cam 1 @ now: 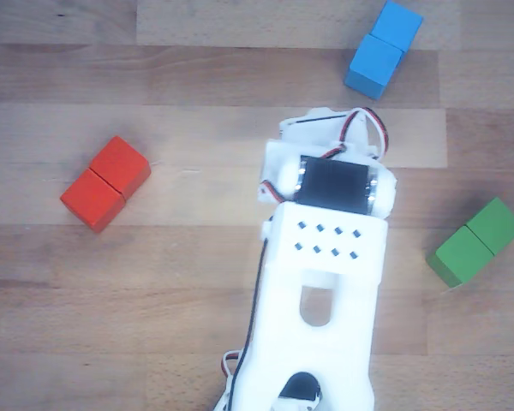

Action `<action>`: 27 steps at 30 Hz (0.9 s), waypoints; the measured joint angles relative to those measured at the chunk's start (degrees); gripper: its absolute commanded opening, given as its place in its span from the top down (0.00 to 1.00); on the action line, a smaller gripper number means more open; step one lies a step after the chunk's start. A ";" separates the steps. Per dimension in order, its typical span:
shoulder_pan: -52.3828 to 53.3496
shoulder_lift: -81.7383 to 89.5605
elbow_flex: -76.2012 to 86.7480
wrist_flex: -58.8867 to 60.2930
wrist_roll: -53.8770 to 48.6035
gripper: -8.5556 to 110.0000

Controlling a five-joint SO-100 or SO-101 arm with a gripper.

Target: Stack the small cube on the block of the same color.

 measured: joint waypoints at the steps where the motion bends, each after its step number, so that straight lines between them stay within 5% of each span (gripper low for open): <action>1: -1.32 0.70 -0.26 0.00 0.00 0.82; 27: -40.34 -0.18 -11.69 0.00 -0.09 0.82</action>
